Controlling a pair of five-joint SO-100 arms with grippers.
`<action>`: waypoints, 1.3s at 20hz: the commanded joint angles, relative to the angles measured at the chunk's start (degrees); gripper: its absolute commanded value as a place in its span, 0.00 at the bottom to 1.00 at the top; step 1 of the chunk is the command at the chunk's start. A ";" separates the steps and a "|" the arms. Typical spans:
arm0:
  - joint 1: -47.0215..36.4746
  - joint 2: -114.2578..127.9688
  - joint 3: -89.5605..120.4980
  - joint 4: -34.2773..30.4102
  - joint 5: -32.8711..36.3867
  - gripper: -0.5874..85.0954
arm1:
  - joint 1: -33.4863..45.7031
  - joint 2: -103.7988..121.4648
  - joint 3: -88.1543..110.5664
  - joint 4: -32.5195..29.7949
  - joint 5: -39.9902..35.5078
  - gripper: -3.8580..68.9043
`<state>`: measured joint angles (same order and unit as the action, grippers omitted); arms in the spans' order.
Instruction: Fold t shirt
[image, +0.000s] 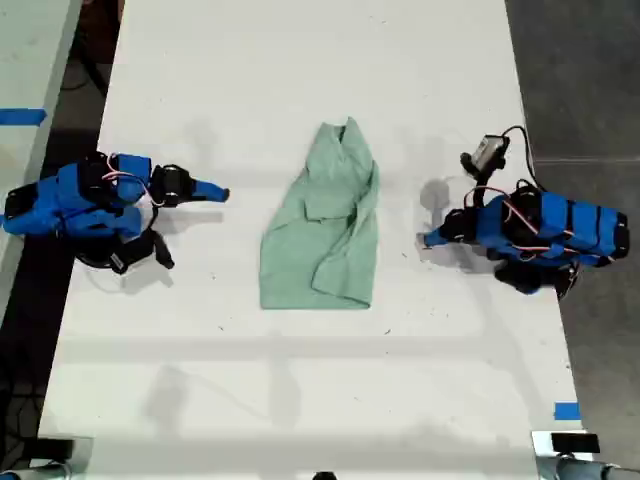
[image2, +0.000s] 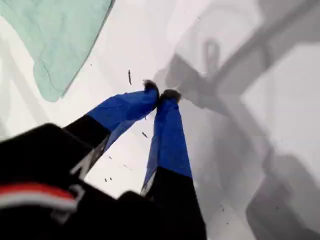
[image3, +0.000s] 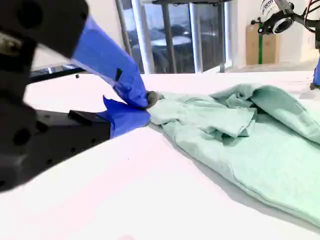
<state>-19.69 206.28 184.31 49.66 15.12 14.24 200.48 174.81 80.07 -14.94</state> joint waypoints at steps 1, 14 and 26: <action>1.41 0.18 -1.49 0.97 -2.46 0.00 | 2.55 0.53 0.79 -1.14 2.37 0.10; 20.30 -113.03 -77.34 2.81 -22.50 0.20 | 3.60 0.53 0.97 -1.23 1.41 0.06; 19.78 -121.82 -82.09 13.18 -35.60 0.21 | 3.34 0.53 0.97 -1.14 1.23 0.03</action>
<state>-0.18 83.23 102.83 61.52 -18.98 17.40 200.48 174.81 80.07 -13.18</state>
